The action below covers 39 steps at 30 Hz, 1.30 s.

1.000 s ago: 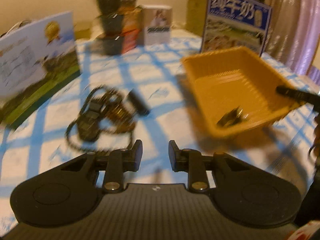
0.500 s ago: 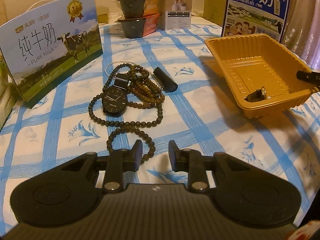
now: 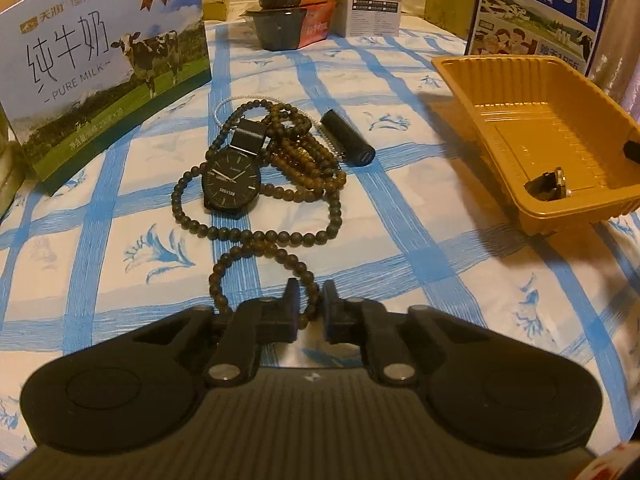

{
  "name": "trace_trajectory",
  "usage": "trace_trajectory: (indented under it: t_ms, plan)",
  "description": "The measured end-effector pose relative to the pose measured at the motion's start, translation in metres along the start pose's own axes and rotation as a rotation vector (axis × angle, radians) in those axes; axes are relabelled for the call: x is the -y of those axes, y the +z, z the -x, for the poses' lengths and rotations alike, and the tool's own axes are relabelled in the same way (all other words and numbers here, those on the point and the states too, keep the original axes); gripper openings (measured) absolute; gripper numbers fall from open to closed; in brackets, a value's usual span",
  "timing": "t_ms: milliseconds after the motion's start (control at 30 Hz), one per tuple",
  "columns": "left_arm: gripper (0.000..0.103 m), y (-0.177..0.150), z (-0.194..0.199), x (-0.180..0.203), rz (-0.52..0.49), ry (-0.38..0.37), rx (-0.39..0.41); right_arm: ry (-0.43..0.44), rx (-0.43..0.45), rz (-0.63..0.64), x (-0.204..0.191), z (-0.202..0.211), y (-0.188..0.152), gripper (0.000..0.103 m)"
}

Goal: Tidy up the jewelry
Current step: 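Grasp a dark wooden bead bracelet with the left tool, then carry the bead bracelet into the tray and open the left tool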

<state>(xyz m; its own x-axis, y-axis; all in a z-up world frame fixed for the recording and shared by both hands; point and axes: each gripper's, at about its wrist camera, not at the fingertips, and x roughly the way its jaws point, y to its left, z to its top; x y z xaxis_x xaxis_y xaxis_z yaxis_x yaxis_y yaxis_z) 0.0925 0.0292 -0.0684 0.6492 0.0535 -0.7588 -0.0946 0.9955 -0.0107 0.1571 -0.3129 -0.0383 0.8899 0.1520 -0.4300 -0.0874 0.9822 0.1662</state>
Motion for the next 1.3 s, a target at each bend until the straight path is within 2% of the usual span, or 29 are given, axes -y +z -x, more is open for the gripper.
trace_trajectory:
  t_ms: [200, 600, 967, 1100, 1300]
  plan:
    - [0.006, 0.003, 0.008, 0.003, -0.014, -0.010, 0.011, 0.000, -0.001, 0.001, 0.000, 0.000, 0.000, 0.006]
    - [0.006, 0.038, 0.058, 0.022, -0.034, -0.109, 0.160, 0.009, 0.000, 0.005, -0.006, 0.000, 0.001, 0.006]
    - [0.006, 0.077, 0.065, 0.078, -0.068, -0.311, 0.235, 0.014, -0.005, 0.033, -0.014, 0.000, 0.008, 0.006]
    - [0.006, 0.088, 0.053, 0.107, -0.070, -0.400, 0.219, 0.018, -0.008, 0.030, -0.014, 0.000, 0.009, 0.007]
    - [0.006, 0.092, 0.032, 0.141, -0.080, -0.484, 0.171, 0.020, -0.015, 0.019, -0.013, -0.001, 0.009, 0.007]
